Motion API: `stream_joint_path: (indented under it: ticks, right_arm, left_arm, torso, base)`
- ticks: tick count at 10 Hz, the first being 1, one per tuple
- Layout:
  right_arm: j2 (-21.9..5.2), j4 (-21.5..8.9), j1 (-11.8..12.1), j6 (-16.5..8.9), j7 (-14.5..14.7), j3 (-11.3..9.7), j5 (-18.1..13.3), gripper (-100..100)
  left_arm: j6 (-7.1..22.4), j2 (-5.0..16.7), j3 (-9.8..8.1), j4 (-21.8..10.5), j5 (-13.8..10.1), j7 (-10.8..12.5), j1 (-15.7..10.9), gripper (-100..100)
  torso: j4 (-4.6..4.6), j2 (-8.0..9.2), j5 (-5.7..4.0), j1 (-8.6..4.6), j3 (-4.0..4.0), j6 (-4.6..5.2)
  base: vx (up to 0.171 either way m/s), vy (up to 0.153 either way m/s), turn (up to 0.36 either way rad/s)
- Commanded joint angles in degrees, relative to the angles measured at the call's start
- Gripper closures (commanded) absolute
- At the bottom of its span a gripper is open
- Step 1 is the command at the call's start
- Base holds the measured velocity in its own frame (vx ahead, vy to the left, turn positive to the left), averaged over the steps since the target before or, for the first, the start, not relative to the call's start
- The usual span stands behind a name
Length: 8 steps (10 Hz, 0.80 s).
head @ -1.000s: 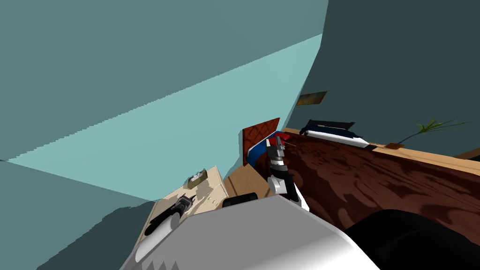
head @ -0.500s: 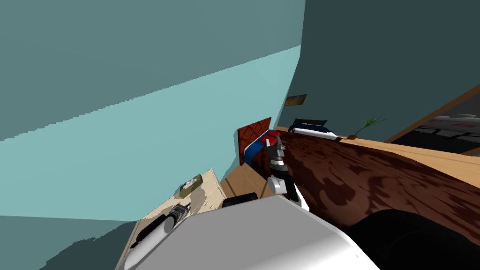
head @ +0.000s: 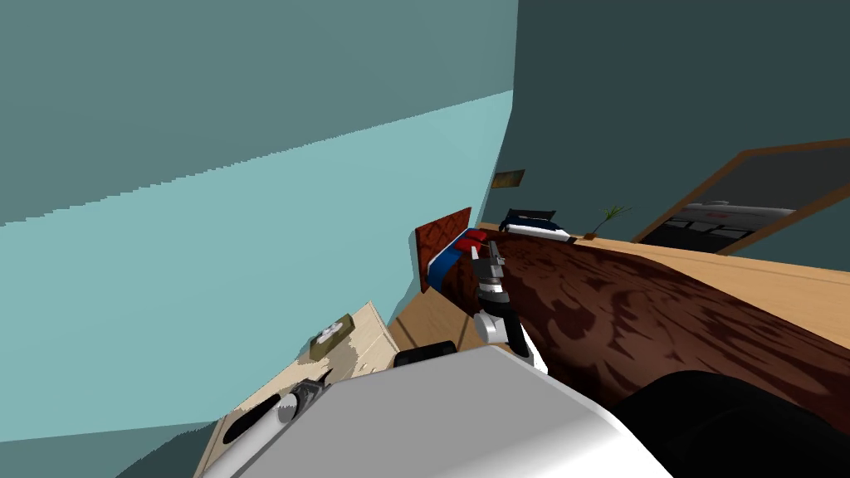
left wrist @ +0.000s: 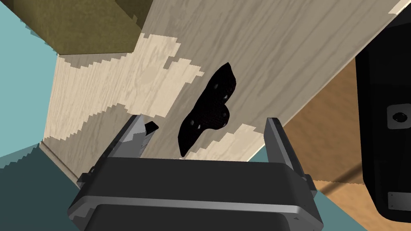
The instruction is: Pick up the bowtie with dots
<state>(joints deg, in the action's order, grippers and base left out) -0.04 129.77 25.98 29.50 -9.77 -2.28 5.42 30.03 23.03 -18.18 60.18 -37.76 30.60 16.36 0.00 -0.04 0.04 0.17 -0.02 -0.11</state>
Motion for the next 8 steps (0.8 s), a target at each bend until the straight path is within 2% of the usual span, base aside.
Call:
stream_joint_path:
  ticks: [1,2,3,6,7,8]
  right_arm:
    - [0.0,0.0,0.0,0.0,0.0,0.0,0.0,0]
    - [0.0,0.0,0.0,0.0,0.0,0.0,0.0,0]
    - [0.0,0.0,0.0,0.0,0.0,0.0,0.0,0]
    - [0.0,0.0,0.0,0.0,0.0,0.0,0.0,0]
    - [0.0,0.0,0.0,0.0,0.0,0.0,0.0,0]
    - [0.0,0.0,0.0,0.0,0.0,0.0,0.0,0]
  left_arm:
    - [0.0,0.0,0.0,0.0,0.0,0.0,0.0,-100]
    - [0.1,0.1,-0.01,-0.2,-0.1,0.1,-0.1,0]
    - [-1.5,-1.1,0.21,-1.9,0.7,-0.5,-0.9,-100]
    - [-3.9,-2.9,0.54,-4.5,1.7,-1.3,-2.3,-100]
    - [-3.3,-2.5,0.46,-3.6,1.4,-1.2,-1.8,-100]
    - [-3.4,-2.6,0.46,-3.7,1.5,-1.2,-1.8,100]
  torso:
    - [0.0,0.0,0.0,0.0,0.0,0.0]
    - [-0.01,-0.06,-0.01,-0.08,-0.03,-0.02]
    - [-0.02,-0.09,-0.03,-0.12,-0.05,-0.01]
    - [-0.02,-0.11,-0.02,-0.14,-0.06,-0.01]
    - [-0.03,-0.14,-0.03,-0.19,-0.08,-0.01]
    - [-0.04,-0.14,-0.01,-0.15,-0.09,0.0]
  base:
    - [-0.011,0.013,-0.02]
    - [0.0,0.0,0.0]
    - [-0.003,0.014,-0.007]
    - [-0.002,0.003,-0.007]
    - [0.002,-0.005,0.009]
    - [0.0,0.0,0.0]
